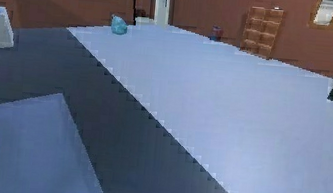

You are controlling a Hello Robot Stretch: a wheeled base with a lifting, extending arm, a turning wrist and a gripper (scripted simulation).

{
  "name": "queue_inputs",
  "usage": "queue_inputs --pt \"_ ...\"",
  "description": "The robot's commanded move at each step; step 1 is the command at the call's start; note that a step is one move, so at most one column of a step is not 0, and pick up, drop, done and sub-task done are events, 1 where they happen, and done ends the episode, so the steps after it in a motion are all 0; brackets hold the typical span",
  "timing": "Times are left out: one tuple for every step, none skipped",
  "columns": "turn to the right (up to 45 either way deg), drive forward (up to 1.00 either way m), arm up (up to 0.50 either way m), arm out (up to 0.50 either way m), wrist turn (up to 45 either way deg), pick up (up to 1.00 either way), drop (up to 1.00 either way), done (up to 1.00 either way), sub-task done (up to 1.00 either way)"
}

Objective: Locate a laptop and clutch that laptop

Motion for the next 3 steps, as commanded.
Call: queue_inputs --pt "3.0 0.00 0.00 0.00 0.0 0.00 0.00 0.00 0.00" --pt "0.0 0.60 0.00 0.00 0.0 0.00 0.00 0.00 0.00" --pt "-36.0 0.00 0.00 0.00 0.0 0.00 0.00 0.00 0.00"
